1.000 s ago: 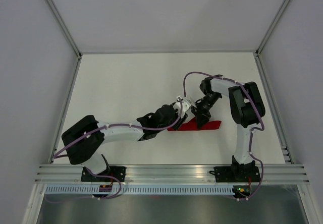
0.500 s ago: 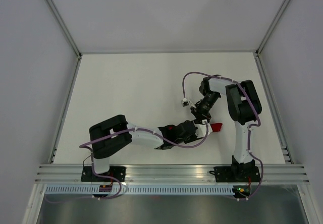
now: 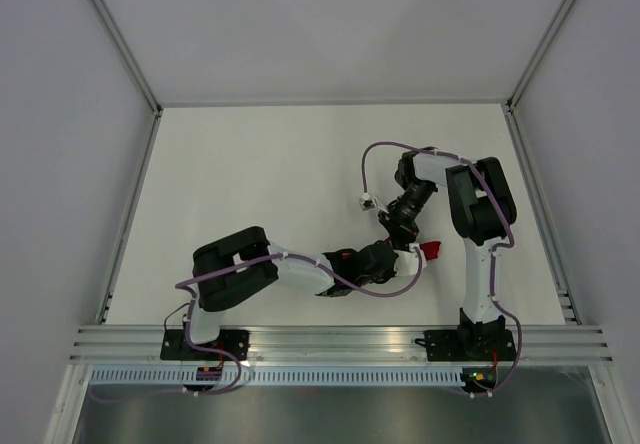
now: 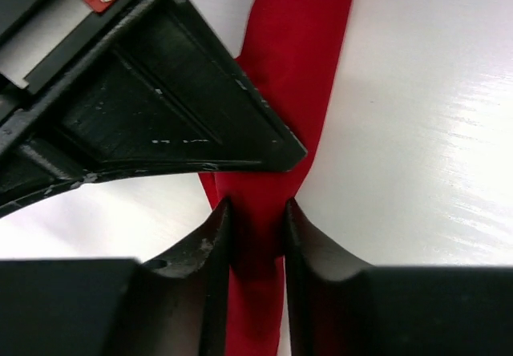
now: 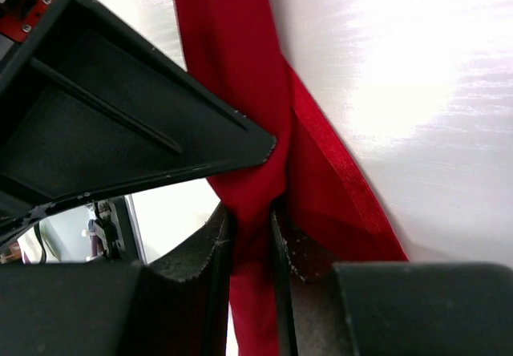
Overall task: Fold the napkin, place the utensils inside, and roll it up
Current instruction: Roll the napkin with the utensil
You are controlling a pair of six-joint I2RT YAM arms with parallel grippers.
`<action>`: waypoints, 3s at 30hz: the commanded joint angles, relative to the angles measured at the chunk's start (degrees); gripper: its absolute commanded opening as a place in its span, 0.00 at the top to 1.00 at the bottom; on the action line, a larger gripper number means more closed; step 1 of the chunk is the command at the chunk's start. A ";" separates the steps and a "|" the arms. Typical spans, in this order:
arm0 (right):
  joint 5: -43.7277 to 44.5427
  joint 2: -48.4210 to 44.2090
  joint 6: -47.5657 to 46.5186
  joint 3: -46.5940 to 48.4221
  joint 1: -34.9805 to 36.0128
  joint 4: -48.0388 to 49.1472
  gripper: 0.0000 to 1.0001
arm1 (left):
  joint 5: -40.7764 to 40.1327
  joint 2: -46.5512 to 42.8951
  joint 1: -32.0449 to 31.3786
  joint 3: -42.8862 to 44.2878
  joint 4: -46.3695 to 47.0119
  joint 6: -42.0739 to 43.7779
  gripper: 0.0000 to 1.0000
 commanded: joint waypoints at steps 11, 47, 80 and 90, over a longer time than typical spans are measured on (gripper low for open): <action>3.82 -0.55 -0.53 1.25 -0.76 7.21 0.26 | 6.82 4.93 0.95 2.60 -7.99 0.41 0.97; 1.77 -57.84 11.59 -40.11 -16.08 52.52 0.16 | 56.37 15.74 21.69 25.98 -41.56 -9.70 0.98; 24.04 -52.51 13.80 -50.25 12.86 63.20 0.33 | 69.75 24.36 25.74 36.79 -50.71 -10.76 0.98; 22.89 -47.94 14.68 -46.48 13.39 57.66 0.66 | 69.14 21.90 26.27 37.32 -50.80 -11.54 0.65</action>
